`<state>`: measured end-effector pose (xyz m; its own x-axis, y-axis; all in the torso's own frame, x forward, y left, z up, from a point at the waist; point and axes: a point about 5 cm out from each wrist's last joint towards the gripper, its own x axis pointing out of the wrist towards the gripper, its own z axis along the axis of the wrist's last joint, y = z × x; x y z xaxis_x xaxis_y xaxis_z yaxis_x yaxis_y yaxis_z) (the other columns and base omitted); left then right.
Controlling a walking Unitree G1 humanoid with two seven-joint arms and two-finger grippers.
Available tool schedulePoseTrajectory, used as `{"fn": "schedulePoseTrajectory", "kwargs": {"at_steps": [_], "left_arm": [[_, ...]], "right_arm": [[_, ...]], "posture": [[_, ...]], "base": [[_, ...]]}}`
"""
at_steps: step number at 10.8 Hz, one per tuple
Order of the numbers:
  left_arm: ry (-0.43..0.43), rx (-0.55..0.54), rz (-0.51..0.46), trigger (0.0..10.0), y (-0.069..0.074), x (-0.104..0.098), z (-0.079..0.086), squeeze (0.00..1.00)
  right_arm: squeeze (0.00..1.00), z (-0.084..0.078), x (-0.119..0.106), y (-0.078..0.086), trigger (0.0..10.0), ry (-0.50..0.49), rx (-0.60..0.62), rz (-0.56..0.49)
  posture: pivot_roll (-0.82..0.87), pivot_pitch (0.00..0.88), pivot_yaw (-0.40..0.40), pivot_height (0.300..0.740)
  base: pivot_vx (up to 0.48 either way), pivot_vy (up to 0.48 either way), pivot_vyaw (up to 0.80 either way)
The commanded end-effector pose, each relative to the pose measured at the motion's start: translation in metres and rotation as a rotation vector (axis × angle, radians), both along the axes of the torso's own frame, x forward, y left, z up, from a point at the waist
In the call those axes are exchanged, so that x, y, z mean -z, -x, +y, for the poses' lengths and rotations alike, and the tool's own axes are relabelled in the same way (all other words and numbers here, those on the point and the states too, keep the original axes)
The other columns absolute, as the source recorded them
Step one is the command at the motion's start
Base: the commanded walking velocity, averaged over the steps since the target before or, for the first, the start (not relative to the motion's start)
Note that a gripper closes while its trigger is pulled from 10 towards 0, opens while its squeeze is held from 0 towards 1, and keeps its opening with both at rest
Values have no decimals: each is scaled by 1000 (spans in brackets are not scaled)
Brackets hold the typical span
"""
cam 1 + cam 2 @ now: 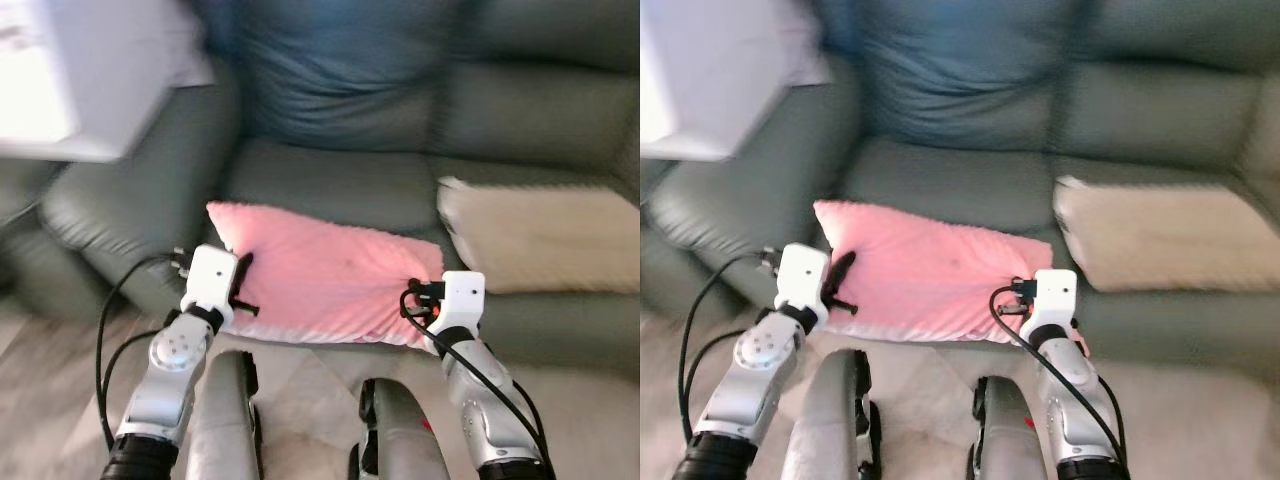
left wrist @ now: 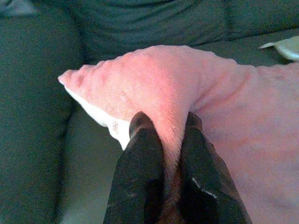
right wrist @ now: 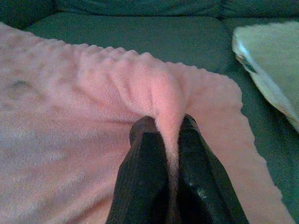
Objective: Move the pillow to the sofa
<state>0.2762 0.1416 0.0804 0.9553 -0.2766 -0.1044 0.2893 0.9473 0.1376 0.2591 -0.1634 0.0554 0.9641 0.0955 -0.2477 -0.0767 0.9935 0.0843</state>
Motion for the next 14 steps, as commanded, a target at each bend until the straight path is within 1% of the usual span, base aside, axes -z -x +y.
{"fn": "schedulePoseTrajectory", "kwargs": {"at_steps": [1, 3, 5, 8, 9, 12, 13, 14], "left_arm": [[5, 18, -31, 10000, 0, -6, -6, 0], [17, 24, -37, 10000, 0, -7, -9, 0], [13, 20, -36, 10000, -1, -6, -9, 0], [17, 12, -40, 10000, -2, -7, -9, 0], [19, 10, -38, 10000, -3, -7, -9, 0], [5, -18, -32, 10000, -4, -5, -9, 0], [-13, -43, -36, 10000, -8, -6, -2, 0], [-43, -100, -42, 10000, -17, -7, 7, 0]], "right_arm": [[0, -5, -3, -1, 10000, 3, 11, -14], [0, -5, -3, -1, 10000, 2, 10, -15], [0, 0, -6, -2, 10000, 18, -16, -32], [0, 2, -6, -2, 10000, 19, -38, -30], [0, 5, -8, -3, 10000, 34, -67, -40], [0, 5, -9, -3, 10000, 27, -73, -33], [0, 7, -21, -10, 10000, 19, -79, -63], [0, 8, -23, -15, 10000, 33, -92, -64]], "posture": [[-80, 146, -43, 625], [-80, 147, -44, 625], [-84, 149, -44, 625], [-85, 148, -46, 625], [-88, 147, -48, 625], [-84, 152, -49, 625], [-78, 182, -48, 625], [-67, 220, -50, 625]], "base": [[0, 0, 0], [133, 0, 0], [349, 0, 0], [374, 0, 0], [349, 0, 0], [0, 0, 0], [0, 0, 0], [0, 0, 0]]}}
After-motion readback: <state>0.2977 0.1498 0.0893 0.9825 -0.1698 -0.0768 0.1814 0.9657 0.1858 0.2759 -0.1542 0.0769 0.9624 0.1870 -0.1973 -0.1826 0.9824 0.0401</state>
